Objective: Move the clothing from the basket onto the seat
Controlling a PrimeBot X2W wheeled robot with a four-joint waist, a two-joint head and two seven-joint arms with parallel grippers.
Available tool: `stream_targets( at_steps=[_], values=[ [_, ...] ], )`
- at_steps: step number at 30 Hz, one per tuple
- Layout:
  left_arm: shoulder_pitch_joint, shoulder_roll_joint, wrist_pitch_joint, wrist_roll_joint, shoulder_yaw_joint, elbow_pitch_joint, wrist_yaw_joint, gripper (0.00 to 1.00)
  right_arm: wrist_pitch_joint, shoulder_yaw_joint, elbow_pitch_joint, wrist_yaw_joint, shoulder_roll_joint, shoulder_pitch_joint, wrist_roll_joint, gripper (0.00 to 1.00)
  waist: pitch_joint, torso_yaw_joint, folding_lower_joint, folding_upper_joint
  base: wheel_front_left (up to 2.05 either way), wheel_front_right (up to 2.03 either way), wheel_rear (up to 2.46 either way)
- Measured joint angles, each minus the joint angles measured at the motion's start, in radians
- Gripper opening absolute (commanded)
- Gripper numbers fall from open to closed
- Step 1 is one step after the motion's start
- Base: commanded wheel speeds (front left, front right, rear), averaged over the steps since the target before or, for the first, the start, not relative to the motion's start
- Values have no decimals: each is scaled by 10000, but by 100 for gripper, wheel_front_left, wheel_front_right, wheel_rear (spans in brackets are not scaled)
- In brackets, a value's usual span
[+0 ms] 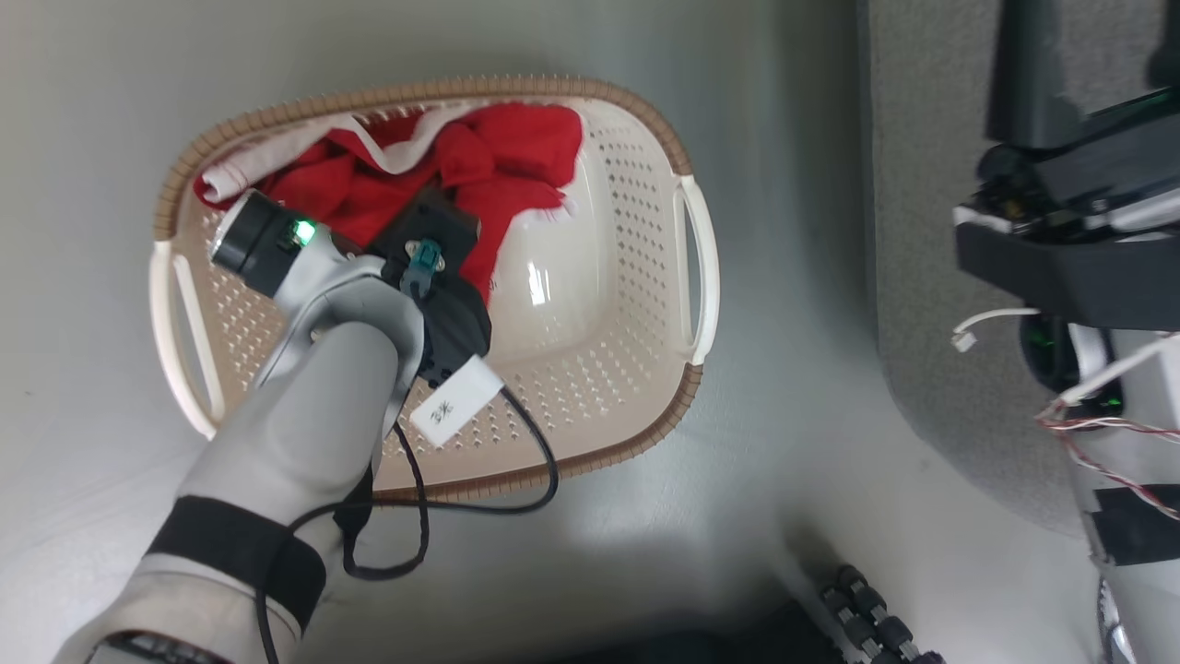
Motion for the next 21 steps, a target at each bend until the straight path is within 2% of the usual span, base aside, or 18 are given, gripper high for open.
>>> stream_targets(
  at_steps=[8, 14, 21],
  values=[
    [620, -19, -330, -332, 17, -313, -449, 0, -6, 238, 947, 203, 123, 122, 2, 100, -787, 124, 0, 0, 0, 0, 0],
    [974, -25, -453, -1022, 84, -1127, -853, 0, -17, 290, 1664, 320, 163, 273, 15, 100, -1560, 271, 0, 0, 0, 0, 0],
    [1116, -38, -500, -1383, 207, -1820, -1039, 0, -59, 226, 2382, 407, 163, 678, 105, 100, -2501, 516, -1, -1, 0, 0, 0]
  ],
)
